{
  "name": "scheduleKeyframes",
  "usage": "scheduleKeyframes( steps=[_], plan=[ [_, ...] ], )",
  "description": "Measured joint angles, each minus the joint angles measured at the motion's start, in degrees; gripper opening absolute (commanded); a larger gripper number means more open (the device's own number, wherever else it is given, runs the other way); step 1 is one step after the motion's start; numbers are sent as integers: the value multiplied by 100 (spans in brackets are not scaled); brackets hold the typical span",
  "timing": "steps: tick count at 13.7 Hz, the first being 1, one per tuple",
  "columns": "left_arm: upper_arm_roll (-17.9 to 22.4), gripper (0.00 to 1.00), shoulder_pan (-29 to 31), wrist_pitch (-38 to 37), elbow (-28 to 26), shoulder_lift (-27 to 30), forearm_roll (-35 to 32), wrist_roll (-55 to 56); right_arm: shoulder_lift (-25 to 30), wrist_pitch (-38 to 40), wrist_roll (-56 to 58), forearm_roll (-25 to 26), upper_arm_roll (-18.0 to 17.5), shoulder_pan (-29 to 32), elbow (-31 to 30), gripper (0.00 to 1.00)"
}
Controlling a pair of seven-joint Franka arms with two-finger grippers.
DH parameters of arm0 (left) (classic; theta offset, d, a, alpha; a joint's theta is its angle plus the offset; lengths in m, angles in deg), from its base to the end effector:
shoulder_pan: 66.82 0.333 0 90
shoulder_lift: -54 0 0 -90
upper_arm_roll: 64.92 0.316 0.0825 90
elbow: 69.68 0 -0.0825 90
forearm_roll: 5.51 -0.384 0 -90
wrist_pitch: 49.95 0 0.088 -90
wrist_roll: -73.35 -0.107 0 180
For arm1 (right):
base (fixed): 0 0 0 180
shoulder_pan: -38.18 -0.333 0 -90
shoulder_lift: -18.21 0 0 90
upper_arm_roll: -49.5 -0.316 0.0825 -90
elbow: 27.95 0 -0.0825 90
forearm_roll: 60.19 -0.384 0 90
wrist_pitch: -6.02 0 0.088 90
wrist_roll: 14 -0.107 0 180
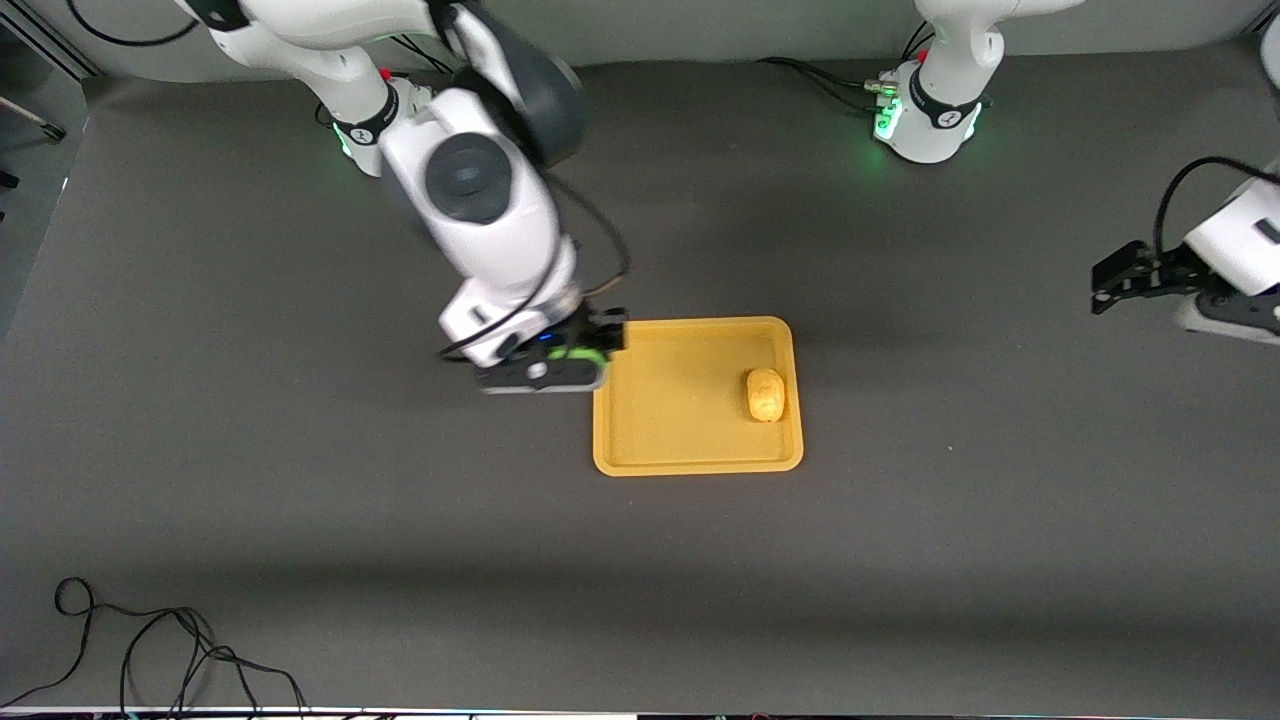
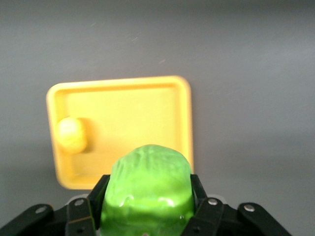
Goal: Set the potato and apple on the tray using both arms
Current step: 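Carry the green apple over the tray with the right gripper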
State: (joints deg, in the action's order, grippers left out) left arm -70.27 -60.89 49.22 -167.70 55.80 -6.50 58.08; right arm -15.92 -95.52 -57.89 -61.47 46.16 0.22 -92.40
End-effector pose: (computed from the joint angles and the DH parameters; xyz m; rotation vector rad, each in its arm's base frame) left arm 0.5566 0.0065 0.5895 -3.0877 0.4017 -0.0749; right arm 0.5556 0.4749 0.4708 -3.0645 0.0919 -0.0030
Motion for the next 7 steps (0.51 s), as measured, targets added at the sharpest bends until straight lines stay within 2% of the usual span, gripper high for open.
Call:
scheduleKeyframes(
  steps=[3,7],
  plan=[
    [-5,100,21,-45,-31,27,3,-68,-600,-222,-409,33,21,-507,305,45],
    [-1,100,39,-44,-195,76,4,-69,-1552,-1165,-414,344,38,-591,335,45]
  ],
)
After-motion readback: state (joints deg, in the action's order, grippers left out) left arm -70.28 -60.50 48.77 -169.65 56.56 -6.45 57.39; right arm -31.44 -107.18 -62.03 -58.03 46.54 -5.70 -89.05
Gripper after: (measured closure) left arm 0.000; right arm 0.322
